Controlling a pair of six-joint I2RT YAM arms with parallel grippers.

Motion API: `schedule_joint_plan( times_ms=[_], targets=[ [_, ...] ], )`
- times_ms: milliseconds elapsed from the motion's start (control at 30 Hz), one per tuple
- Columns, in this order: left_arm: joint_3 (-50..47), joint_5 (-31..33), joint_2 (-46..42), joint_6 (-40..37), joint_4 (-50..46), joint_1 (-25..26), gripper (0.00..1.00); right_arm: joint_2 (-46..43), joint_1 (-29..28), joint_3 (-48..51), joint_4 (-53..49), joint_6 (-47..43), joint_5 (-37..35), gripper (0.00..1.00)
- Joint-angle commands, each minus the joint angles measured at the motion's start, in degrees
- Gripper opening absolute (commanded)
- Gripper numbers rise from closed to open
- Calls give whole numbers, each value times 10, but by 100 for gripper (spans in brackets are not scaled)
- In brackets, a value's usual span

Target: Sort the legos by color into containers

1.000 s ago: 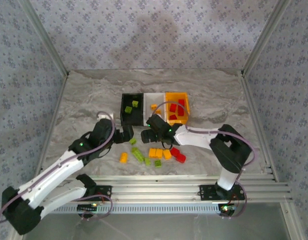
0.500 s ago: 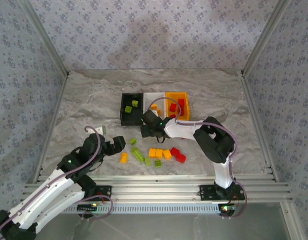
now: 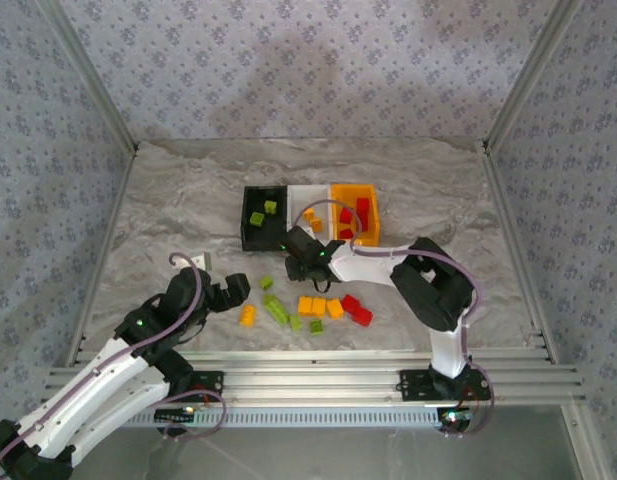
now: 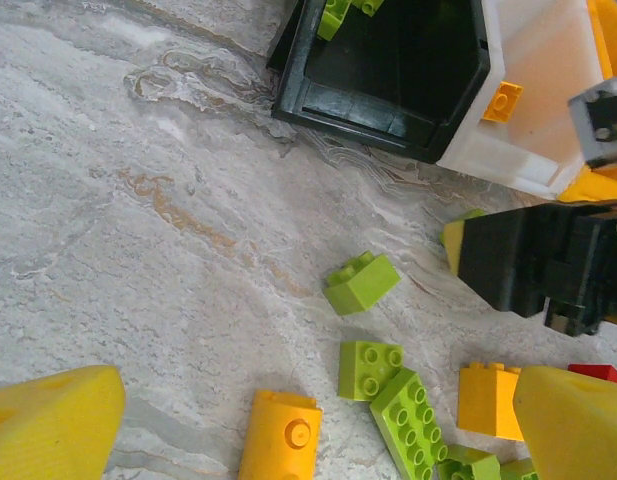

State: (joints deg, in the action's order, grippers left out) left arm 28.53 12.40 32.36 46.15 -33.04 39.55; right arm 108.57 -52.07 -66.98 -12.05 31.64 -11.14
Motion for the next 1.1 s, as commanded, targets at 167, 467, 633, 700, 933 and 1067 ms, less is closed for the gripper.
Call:
schedule_joint_plan(
  times_ms=[167, 467, 633, 700, 933, 1067],
  targets=[
    [-8, -32, -2, 0, 7, 3, 100, -43, -7, -106, -30, -20, 16, 41],
    [-12, -61, -4, 0, -4, 3, 99, 86, 26, -269, -27, -24, 52, 42],
    [-29, -82, -3, 6, 7, 4, 99, 129, 44, -335, -31, -20, 57, 51],
    [-31, -87, -3, 5, 6, 4, 99, 135, 47, -349, -28, -24, 63, 64],
    [-33, -102, 11, -8, 4, 7, 99, 75, 49, -302, 5, -23, 61, 82],
    [-36, -106, 59, -11, 16, 31, 91, 5, 48, -199, 52, -8, 63, 83]
  ],
)
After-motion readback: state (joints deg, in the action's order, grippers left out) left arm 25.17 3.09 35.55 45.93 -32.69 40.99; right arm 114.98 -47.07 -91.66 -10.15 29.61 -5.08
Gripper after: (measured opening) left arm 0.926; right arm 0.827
